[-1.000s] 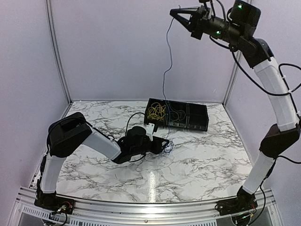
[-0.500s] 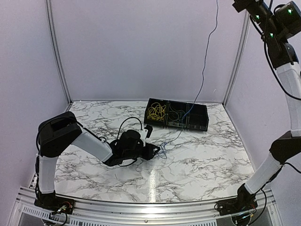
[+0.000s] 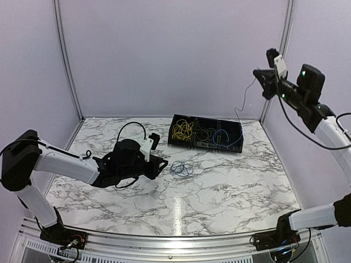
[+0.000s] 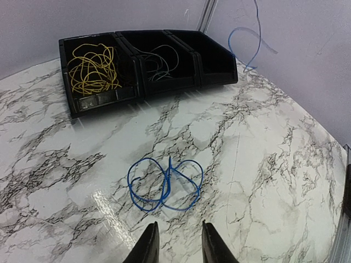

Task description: Untangle the cables

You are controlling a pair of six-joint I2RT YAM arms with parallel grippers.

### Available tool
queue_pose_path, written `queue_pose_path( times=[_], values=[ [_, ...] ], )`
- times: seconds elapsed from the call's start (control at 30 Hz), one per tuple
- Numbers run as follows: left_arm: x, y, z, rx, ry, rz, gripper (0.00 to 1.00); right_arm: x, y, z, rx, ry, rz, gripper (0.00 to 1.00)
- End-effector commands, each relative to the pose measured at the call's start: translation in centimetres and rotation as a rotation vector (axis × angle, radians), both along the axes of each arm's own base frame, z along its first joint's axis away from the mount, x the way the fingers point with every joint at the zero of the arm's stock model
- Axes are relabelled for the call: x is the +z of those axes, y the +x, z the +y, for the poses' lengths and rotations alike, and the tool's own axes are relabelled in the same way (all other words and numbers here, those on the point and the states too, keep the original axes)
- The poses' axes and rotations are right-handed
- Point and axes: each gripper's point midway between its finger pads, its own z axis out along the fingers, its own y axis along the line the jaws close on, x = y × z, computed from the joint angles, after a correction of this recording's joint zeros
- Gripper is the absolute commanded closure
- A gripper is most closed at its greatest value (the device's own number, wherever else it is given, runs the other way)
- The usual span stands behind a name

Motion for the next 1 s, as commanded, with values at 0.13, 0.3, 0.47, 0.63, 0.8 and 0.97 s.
queue_pose_path(
  times=[0.13, 0.3, 0.47, 0.63, 0.8, 0.97],
  values=[
    [0.3, 0.5, 0.5, 0.012, 0.076, -0.011, 0.61, -22.1, -2.9, -6.7, -0.085, -0.235, 0.461, 1.0],
    [0.8, 1.2, -0.8, 0.007, 0.054, -0.003, 0.59, -23.2, -2.9, -6.3, -0.043, -0.267, 0.462, 1.0],
    [1.4, 1.4, -1.6, -0.009, 0.042, -0.003, 0.56, -23.1, 0.1, -6.0, -0.013, -0.235, 0.508, 1.0],
    [1.9, 1.6, -1.7, -0.003, 0.037, -0.002, 0.56, -30.7, 1.3, -5.6, 0.066, -0.271, 0.765, 0.99],
    [1.9, 1.3, -1.0, 0.022, 0.026, 0.014, 0.55, -36.6, 2.7, -6.3, 0.052, -0.25, 1.01, 0.92],
    [1.9, 1.2, -0.3, 0.051, 0.021, 0.024, 0.55, -38.9, 4.0, -7.4, -0.015, -0.263, 1.096, 0.66]
  ],
)
